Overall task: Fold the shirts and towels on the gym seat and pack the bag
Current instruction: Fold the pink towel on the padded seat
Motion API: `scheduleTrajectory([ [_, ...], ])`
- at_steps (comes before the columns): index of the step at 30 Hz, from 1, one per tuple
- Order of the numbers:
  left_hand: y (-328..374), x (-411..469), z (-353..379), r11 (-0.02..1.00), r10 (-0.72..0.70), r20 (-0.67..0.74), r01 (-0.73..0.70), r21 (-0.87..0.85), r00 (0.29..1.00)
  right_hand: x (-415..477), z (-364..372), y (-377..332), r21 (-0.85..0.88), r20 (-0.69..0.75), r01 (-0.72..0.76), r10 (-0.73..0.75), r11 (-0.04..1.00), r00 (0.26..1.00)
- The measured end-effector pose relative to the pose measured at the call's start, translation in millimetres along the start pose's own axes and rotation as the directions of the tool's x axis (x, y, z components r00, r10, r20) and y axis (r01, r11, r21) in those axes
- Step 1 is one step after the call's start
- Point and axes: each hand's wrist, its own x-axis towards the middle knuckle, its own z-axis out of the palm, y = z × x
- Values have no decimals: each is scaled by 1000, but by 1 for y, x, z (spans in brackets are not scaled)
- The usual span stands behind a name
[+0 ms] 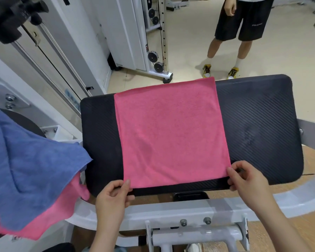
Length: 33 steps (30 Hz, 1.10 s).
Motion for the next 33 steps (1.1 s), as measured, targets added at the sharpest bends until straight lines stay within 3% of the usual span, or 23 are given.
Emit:
scheduleTrajectory([
  [7, -5, 7, -4, 984, -93, 3, 92, -155, 996, 0, -6, -2, 291, 90, -132, 110, 948, 990],
  [11, -8, 8, -4, 954, -78, 25, 82, -288, 997, 0, -7, 2, 343, 73, -122, 103, 931, 992],
  [17, -2, 7, -15, 960, 16, 286, 65, -271, 958, 3, -7, 5, 442, 83, -127, 100, 888, 991],
  [19, 1, 8, -21, 974, -10, 352, 89, -209, 936, 3, -8, 8, 347, 133, -28, -19, 938, 991],
  [23, 10, 11, -24, 998, 34, 389, -52, 37, 921, 4, -10, 14, 200, 229, 209, -253, 957, 940],
  [29, 14, 18, -26, 970, 181, 271, -218, 112, 945, 8, -5, 21, 74, 166, 317, -325, 945, 931],
  [33, 12, 19, -26, 894, 341, 257, -396, 210, 904, 10, -4, 27, -224, 76, 581, -580, 782, 811],
])
